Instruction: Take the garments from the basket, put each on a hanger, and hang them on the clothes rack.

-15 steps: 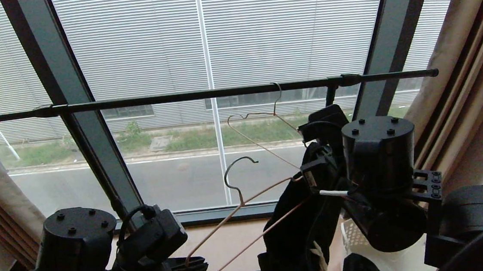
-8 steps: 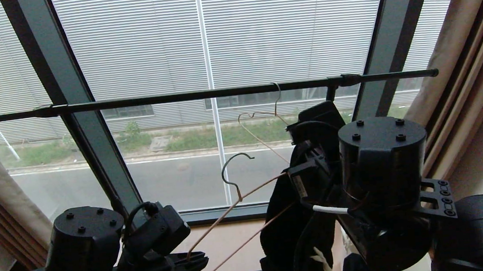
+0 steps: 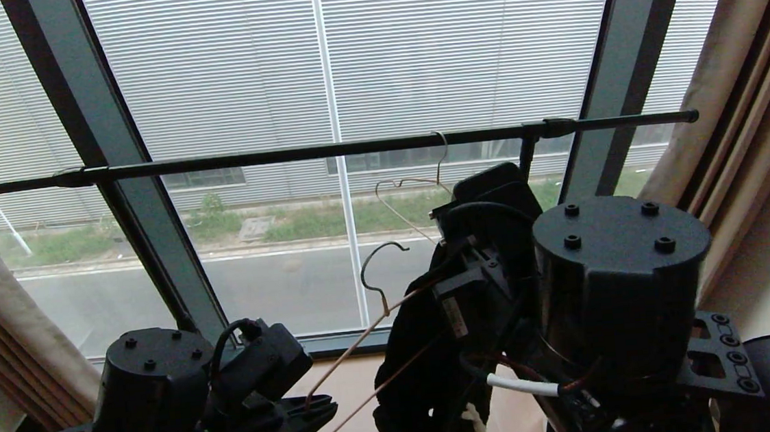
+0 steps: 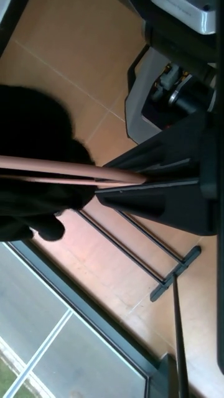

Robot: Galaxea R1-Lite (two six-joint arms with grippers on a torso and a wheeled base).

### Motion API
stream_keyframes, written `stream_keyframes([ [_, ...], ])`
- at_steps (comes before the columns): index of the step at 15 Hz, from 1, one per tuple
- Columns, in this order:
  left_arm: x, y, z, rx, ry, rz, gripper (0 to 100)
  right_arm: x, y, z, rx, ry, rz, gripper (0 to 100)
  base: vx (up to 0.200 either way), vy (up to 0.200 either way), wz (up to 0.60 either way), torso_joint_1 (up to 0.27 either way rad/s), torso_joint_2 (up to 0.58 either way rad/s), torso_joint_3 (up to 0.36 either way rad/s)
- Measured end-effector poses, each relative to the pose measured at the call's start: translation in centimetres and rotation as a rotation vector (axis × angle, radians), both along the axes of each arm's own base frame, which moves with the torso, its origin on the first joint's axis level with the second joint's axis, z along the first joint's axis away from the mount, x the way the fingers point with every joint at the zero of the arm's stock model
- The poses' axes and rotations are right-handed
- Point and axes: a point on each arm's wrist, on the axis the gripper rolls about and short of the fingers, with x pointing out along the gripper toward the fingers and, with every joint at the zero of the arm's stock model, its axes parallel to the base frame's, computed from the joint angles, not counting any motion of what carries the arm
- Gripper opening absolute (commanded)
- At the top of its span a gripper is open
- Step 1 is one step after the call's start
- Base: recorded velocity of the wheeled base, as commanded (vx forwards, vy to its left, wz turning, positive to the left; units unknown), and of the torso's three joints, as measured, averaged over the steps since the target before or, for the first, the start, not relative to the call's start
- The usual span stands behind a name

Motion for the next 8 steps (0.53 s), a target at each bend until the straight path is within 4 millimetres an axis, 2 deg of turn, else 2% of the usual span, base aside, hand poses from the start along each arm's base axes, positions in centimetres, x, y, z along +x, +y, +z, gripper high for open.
stream_keyframes([
  [4, 0.3, -0.2, -0.1, -0.006, -0.008, -0.001, 0, -1.4, 1.0, 0.2, 0.011, -0.002, 0.053, 0, 0.0, 0.0, 0.0, 0.0, 0.0, 0.0],
  [8, 0.4, -0.4, -0.2, -0.021, -0.023, 0.001, 0, -1.9, 1.2, 0.2, 0.018, -0.001, 0.067, 0, 0.0, 0.0, 0.0, 0.0, 0.0, 0.0],
])
